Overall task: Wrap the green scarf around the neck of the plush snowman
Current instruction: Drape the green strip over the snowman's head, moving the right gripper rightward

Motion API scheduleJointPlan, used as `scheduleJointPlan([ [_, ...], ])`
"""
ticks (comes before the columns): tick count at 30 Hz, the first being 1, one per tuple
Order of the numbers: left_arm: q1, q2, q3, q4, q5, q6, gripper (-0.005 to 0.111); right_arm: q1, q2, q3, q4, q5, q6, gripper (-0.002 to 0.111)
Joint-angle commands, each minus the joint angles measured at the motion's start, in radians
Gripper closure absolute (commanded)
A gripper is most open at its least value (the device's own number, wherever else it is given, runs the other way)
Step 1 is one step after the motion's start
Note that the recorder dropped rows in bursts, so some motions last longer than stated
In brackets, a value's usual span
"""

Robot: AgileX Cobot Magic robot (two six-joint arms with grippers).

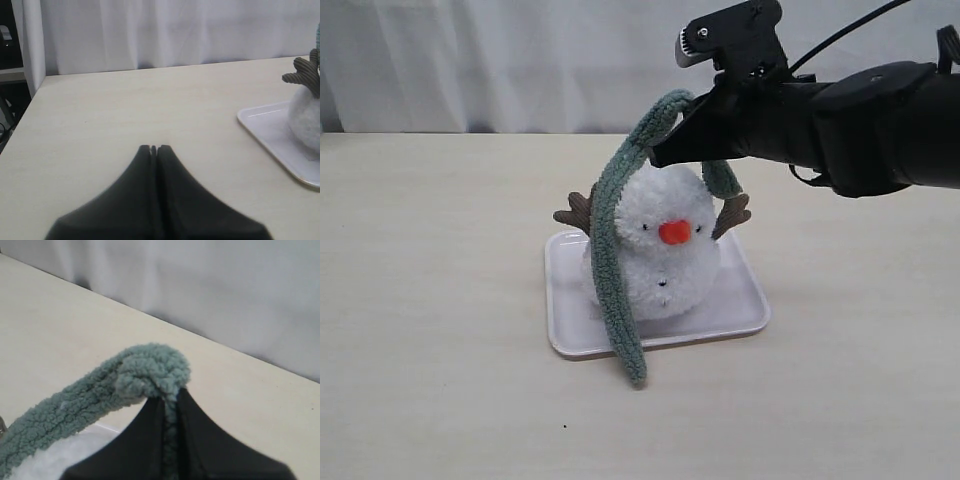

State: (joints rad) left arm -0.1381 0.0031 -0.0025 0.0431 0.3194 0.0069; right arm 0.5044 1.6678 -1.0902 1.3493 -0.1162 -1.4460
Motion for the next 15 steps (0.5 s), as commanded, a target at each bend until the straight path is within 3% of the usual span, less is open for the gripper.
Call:
scheduleJointPlan([
  [1, 0.003, -0.003, 0.003, -0.004, -0.010, -0.002, 0.107, -0.005, 0.000, 0.003, 0.083, 0.013, -0.050, 0.104],
  [5, 0.003, -0.003, 0.003, -0.004, -0.010, -0.002, 0.107, -0.005, 0.000, 0.023, 0.194, -0.002, -0.150, 0.104],
  [10, 0.003, -0.003, 0.003, -0.004, -0.010, -0.002, 0.107, -0.005, 0.000, 0.050, 0.395, -0.164, -0.363, 0.104],
  [15, 0.003, -0.003, 0.003, -0.004, -0.010, -0.002, 0.107, -0.002, -0.025, 0.063, 0.395, -0.229, -0.401, 0.104],
])
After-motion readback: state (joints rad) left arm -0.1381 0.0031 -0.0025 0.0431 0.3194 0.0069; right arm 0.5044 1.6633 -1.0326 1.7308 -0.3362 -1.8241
